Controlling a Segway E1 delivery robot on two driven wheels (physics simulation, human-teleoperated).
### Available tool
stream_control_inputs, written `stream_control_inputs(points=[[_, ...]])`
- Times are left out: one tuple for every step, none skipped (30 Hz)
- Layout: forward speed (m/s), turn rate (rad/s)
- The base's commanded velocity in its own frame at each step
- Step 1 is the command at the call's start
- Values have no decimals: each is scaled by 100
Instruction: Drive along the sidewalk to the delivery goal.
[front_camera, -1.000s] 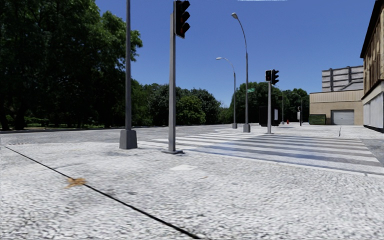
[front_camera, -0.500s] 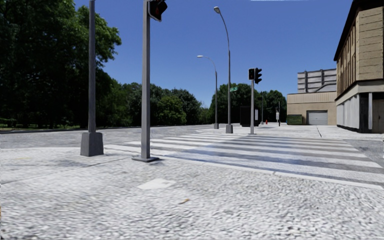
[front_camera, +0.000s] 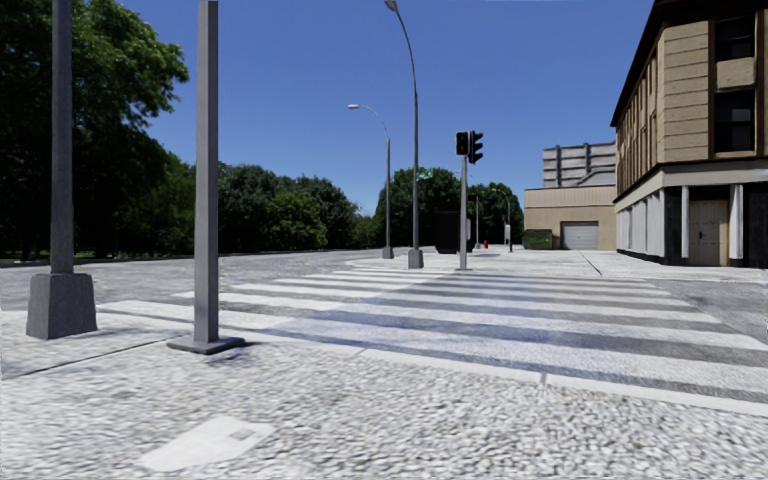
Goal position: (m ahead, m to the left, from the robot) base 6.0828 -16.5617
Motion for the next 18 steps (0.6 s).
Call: stream_control_inputs(points=[[164,-37],[164,-37],[164,-37],[164,-37],[164,-37],[164,-37],[164,-37],[164,-37],[164,-37],[165,-37],[165,-37],[165,-37],[165,-37],[165,-37],[165,-37],[166,-37],[166,-37],[166,-37]])
